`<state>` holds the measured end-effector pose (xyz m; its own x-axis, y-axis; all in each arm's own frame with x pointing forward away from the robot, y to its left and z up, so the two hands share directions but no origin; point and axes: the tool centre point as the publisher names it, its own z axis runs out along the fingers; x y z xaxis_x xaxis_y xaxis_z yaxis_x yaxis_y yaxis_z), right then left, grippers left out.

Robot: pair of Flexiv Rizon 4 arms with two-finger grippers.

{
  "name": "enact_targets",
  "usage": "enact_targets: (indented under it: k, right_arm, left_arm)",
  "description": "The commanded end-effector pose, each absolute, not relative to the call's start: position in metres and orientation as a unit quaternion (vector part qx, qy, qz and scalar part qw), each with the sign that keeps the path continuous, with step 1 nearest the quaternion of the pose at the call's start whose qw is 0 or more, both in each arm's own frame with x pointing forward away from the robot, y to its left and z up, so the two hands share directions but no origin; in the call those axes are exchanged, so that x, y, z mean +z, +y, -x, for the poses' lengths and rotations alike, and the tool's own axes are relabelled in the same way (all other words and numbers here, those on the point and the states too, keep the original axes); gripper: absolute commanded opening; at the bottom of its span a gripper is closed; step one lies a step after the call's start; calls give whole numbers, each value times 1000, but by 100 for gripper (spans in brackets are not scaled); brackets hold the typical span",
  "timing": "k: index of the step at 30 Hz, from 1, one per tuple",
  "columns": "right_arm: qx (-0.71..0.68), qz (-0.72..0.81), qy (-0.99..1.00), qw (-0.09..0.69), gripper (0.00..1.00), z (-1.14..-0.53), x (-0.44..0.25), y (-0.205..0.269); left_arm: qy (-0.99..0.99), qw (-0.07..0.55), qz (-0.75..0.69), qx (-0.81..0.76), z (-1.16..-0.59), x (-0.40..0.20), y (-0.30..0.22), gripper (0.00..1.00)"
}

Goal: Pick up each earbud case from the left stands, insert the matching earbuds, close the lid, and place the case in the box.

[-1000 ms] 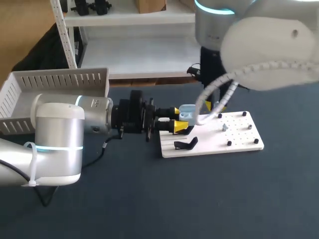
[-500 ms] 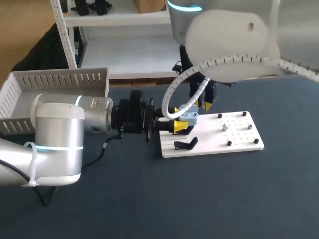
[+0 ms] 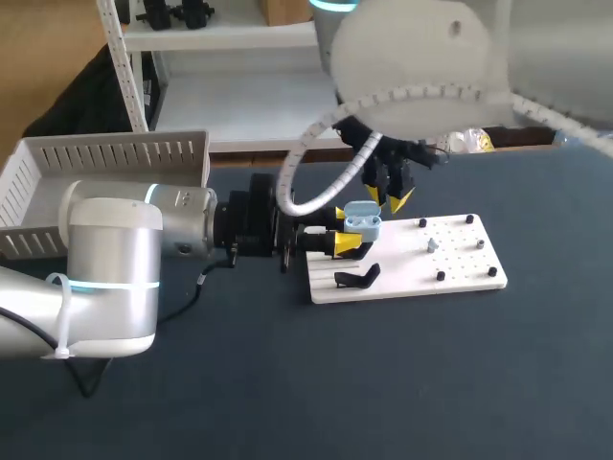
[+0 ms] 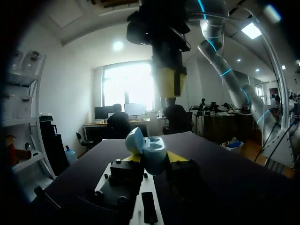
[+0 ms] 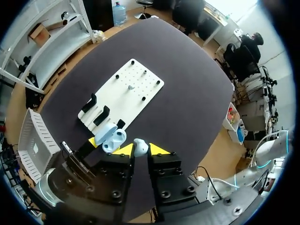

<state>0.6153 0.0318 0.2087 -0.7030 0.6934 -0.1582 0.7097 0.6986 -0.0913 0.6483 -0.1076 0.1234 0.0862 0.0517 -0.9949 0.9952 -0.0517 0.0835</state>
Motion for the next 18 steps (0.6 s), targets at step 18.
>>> enact_targets:
  k: [18]
  right_arm:
    - [-86, -388, 917, 42, 0, -621, 207, 46]
  left_arm:
    - [478, 496, -546, -477, -649, 123, -107, 0]
